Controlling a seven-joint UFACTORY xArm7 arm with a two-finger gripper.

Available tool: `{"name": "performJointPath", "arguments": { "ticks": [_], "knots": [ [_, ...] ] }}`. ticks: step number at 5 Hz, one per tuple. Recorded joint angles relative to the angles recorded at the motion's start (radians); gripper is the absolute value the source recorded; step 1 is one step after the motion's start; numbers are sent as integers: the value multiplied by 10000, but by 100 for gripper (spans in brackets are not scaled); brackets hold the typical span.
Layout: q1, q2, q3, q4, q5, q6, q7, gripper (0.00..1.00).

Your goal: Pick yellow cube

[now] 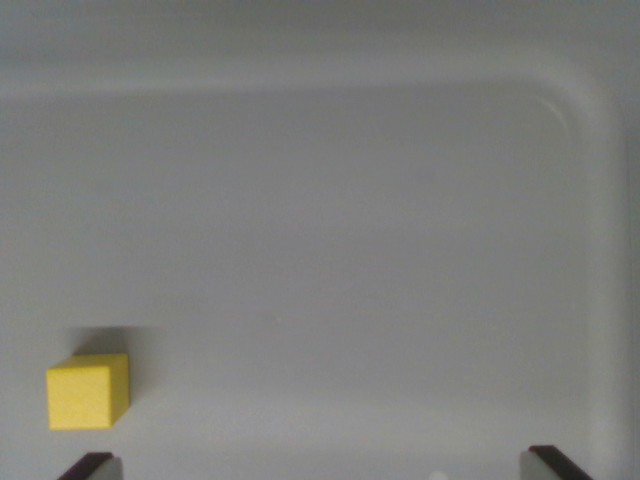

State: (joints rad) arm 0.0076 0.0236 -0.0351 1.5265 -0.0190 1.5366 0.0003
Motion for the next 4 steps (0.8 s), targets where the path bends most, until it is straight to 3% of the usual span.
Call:
{"name": "performJointPath", "arguments": {
  "ticks": [3,4],
  "knots": [
    [24,53,44,-131,12,-171,40,0],
    [55,119,98,-294,28,-385,89,0]
  ]
}}
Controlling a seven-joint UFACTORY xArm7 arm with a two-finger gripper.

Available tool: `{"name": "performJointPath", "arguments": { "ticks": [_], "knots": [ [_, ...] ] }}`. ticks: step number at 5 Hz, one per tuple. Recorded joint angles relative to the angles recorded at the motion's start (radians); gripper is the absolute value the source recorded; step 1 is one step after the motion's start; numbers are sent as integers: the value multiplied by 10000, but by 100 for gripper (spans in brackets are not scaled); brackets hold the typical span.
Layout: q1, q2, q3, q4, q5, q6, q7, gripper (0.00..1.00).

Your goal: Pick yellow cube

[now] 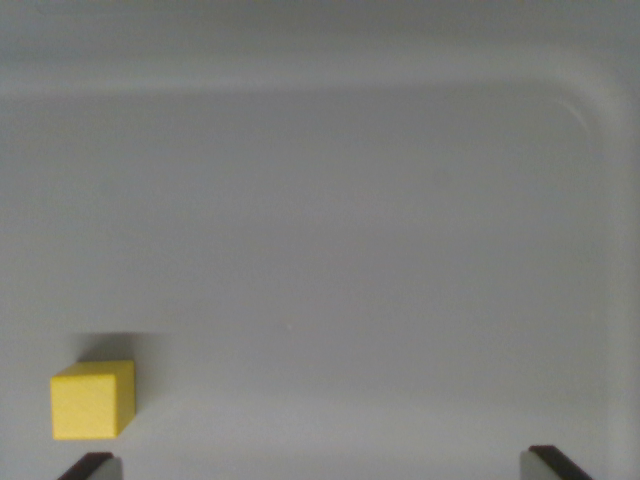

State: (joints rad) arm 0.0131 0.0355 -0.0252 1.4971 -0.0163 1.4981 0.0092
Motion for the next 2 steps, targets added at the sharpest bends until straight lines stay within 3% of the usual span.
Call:
{"name": "performJointPath", "arguments": {
  "ticks": [1,2],
  "knots": [
    [0,0,0,0,0,0,0,0],
    [38,83,69,-205,19,-269,62,0]
  ]
}}
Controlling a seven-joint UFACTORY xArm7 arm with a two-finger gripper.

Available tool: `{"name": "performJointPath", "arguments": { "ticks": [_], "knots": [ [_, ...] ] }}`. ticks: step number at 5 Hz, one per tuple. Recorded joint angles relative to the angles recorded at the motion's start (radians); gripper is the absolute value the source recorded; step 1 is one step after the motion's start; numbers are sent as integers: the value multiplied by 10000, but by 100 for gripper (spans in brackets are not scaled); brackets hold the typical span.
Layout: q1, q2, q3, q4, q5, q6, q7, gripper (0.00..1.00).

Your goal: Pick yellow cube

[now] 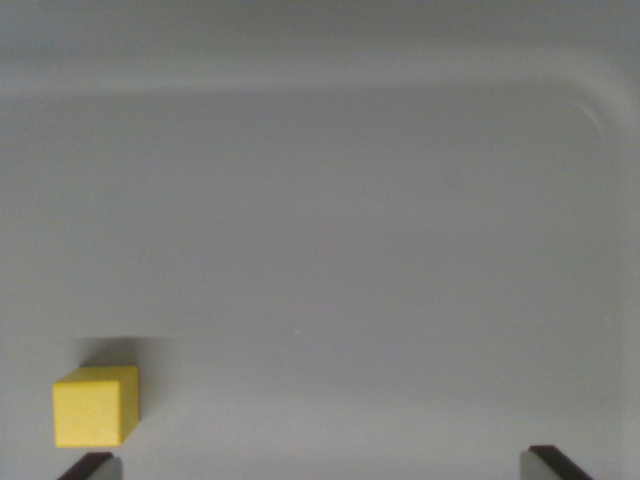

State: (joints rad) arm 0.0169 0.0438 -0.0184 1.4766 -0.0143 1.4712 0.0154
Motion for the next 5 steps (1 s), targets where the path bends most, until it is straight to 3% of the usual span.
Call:
{"name": "performJointPath", "arguments": {
  "ticks": [3,4,5],
  "knots": [
    [44,96,79,-237,22,-311,72,0],
    [94,204,169,-505,48,-661,153,0],
    [94,204,169,-505,48,-661,153,0]
  ]
}}
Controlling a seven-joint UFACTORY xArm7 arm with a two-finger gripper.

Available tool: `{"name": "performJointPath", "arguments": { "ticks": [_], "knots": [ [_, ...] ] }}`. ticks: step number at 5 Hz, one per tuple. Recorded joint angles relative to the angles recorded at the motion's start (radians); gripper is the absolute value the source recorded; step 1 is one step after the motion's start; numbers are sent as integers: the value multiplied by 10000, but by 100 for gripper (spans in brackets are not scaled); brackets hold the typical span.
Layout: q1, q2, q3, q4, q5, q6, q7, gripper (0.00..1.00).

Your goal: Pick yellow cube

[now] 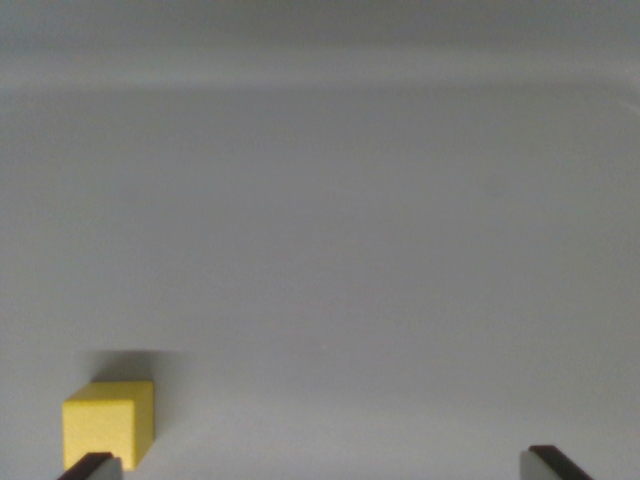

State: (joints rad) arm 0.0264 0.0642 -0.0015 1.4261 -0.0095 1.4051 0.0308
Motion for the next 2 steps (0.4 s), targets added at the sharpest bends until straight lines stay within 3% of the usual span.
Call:
{"name": "performJointPath", "arguments": {
  "ticks": [1,2],
  "knots": [
    [55,119,99,-295,28,-386,89,0],
    [55,119,99,-295,28,-386,89,0]
  ]
}}
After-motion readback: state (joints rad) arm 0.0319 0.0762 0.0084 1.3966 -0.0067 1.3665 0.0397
